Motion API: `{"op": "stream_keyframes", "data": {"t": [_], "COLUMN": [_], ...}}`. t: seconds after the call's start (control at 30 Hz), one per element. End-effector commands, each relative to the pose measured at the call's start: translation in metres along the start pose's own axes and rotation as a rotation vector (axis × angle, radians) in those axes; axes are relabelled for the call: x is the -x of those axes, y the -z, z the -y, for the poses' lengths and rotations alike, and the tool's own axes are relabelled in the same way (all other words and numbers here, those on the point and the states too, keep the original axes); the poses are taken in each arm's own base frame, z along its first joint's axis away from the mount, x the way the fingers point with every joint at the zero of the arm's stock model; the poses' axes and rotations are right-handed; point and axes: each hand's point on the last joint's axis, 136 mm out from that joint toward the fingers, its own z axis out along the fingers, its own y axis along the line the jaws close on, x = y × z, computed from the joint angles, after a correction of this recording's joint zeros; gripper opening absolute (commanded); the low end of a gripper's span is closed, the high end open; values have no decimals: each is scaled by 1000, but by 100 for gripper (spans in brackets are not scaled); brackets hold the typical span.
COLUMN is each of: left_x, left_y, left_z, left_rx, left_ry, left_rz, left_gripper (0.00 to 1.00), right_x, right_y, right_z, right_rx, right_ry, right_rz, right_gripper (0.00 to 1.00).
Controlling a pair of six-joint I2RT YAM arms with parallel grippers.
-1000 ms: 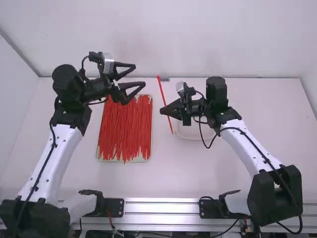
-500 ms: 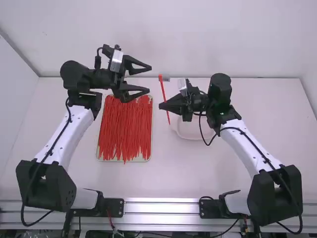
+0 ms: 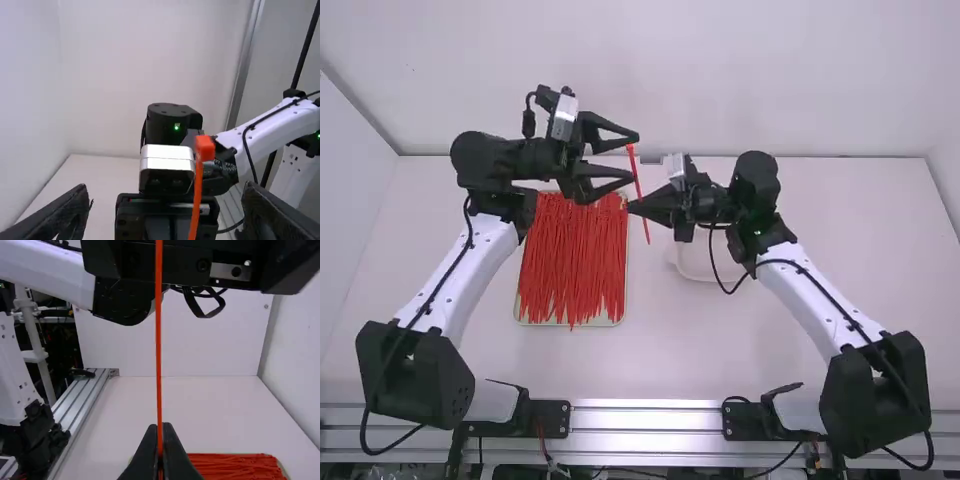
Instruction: Fasten the cable tie
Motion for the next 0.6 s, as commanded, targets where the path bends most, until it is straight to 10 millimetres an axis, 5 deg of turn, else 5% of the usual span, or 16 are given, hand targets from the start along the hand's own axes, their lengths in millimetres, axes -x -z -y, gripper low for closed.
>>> {"op": "stream_keyframes", "data": {"t": [0.0, 0.13, 0.2, 0.57], "left_x": [16, 23, 24, 25], "left_y": [0, 0, 0, 0], "left_z": [4, 3, 2, 2], "left_rx": [8, 24, 32, 33], "left_ry": [-21, -7, 6, 13], "left_rz": [24, 54, 63, 64], "left_gripper": [73, 65, 48, 20], "right_x": [11, 14, 15, 15], "right_y": [-3, -7, -12, -13], "right_z": [7, 7, 6, 8], "right_rx": [-25, -30, -37, -53], "right_ry": [1, 14, 16, 9], "right_rz": [15, 23, 27, 27], "right_gripper": [0, 0, 0, 0]}}
